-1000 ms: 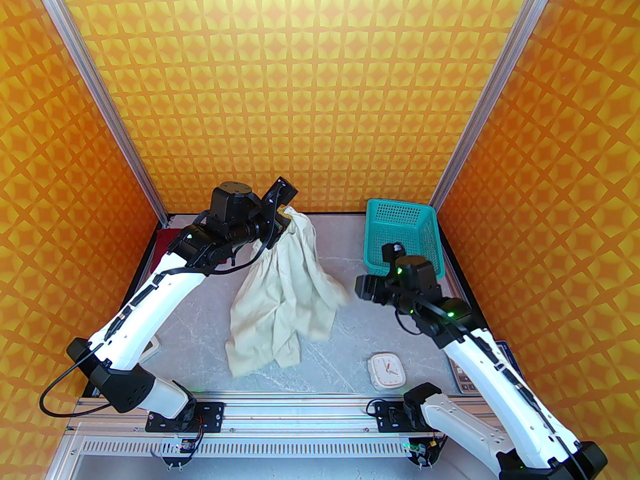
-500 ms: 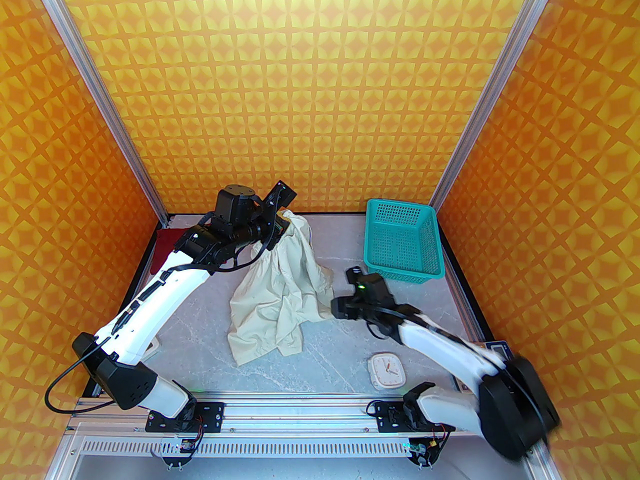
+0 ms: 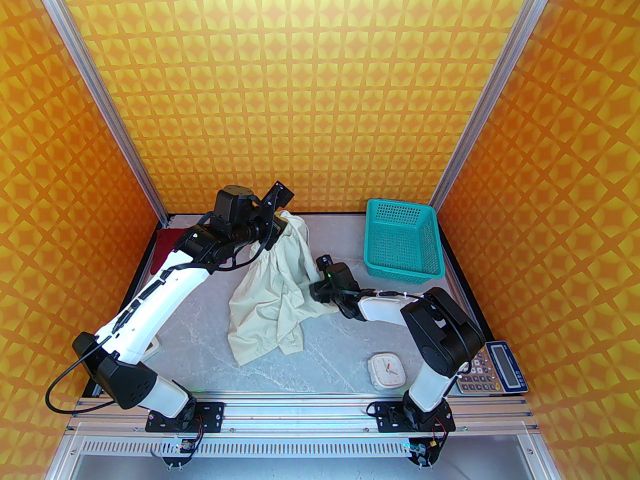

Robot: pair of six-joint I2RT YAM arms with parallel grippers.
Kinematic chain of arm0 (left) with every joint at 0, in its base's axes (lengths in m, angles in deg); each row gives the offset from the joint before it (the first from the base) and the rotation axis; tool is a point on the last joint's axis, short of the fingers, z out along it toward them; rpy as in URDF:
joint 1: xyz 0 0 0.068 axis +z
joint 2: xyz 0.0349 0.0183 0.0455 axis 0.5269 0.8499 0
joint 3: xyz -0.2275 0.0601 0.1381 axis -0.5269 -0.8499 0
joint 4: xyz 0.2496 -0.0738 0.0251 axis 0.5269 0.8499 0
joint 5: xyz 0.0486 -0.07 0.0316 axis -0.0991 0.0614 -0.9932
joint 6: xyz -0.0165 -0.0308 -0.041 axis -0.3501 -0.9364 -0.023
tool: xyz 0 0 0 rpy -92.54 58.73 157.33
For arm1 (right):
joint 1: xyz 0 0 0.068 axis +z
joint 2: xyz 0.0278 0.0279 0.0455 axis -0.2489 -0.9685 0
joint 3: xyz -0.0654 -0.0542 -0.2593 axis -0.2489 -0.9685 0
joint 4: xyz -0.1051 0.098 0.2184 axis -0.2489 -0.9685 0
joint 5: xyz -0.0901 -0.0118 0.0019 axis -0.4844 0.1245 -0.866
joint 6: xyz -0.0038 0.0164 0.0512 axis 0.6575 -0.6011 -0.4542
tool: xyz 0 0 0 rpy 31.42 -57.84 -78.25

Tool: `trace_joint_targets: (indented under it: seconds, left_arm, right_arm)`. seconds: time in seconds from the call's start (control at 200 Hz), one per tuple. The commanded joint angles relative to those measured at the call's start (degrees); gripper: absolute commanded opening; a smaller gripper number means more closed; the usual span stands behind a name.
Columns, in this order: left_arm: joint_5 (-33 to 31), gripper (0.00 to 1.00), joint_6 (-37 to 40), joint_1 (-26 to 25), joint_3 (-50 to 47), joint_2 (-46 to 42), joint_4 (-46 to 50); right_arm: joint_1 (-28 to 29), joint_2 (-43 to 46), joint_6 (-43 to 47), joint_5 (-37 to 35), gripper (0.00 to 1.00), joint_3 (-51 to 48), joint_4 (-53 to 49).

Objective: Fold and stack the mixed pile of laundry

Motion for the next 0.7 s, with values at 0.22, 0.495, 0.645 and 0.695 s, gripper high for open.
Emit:
trace_joint_targets:
  seconds: [0.22,0.495,0.645,0.695]
  left_arm:
    - [-0.70,0.00,-1.05,0.80,-0.60,-3.37,-1.10]
    - [-0.76,0.00,-1.10,0.87,-0.39,-3.54,-0.64]
    - [-0.76,0.00,-1.32,0.90,-0.22,-3.72,-0.74]
    - [-0.75,0.00,-1.43,0.90,-0.11,-3.76,-0.61]
  right_arm:
    - [-0.05,5.40,2.70,1.81,0.54,1.19,-0.08]
    - [0.22,11.83,0.18,7.65,0.76,0.50,1.71]
    - [0.39,9.11,-1.12,1.24,0.73,4.44,-1.92]
    - [0.39,7.16,-1.86,-3.04,0.70,5.70,-4.35]
